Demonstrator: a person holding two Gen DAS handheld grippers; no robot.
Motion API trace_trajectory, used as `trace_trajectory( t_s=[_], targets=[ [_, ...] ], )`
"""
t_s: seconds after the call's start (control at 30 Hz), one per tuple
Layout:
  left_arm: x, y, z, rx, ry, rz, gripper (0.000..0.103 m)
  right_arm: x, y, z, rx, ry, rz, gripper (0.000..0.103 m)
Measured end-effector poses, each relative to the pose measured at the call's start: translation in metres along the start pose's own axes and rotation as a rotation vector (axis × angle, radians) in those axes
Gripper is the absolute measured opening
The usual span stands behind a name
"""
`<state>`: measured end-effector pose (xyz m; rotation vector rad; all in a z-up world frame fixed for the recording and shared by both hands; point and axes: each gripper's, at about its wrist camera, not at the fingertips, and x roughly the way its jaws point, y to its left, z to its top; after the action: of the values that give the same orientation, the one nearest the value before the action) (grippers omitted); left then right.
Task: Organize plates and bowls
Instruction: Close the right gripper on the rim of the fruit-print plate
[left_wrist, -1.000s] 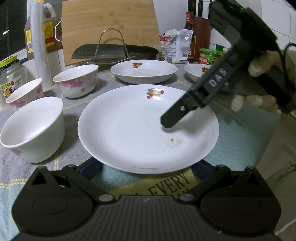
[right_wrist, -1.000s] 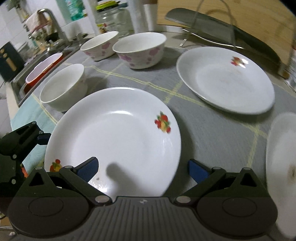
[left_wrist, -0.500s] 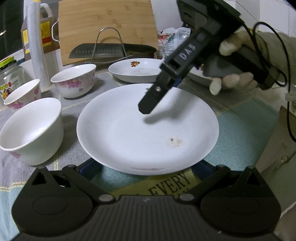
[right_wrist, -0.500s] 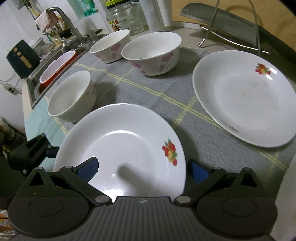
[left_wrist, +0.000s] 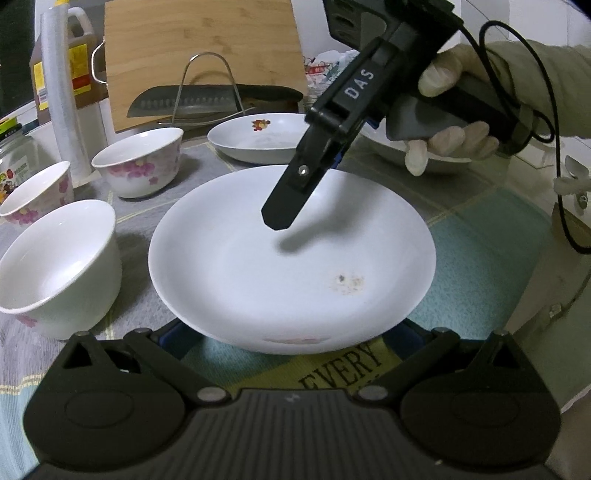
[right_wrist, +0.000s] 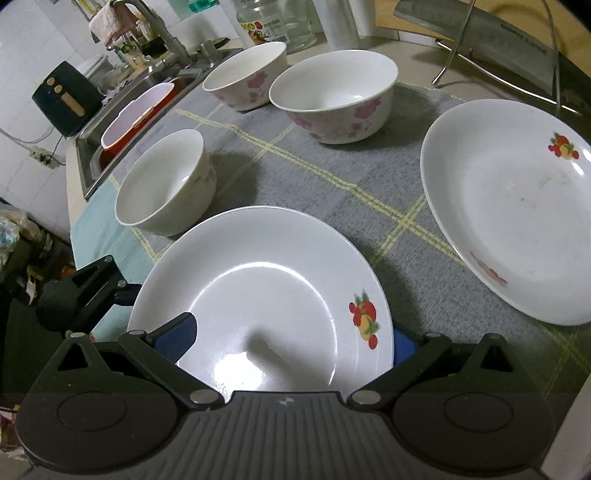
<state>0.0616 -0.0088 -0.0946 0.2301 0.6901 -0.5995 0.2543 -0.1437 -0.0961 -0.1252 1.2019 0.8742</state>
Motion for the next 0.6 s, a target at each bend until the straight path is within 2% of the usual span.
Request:
trace_trajectory(
  t_s=[0.37,0.6],
  targets=[
    [0.003,0.006,0.002,0.03,0.01,-0.022,0.103,-0.002,-0.011,0.01,0.045,0.065,0.068,0.103],
    [0.003,0.007,0.004,0.041,0.024,-0.036,0.103,-0.002,-0.013,0.013,0.073,0.102,0.082,0.103]
  ],
)
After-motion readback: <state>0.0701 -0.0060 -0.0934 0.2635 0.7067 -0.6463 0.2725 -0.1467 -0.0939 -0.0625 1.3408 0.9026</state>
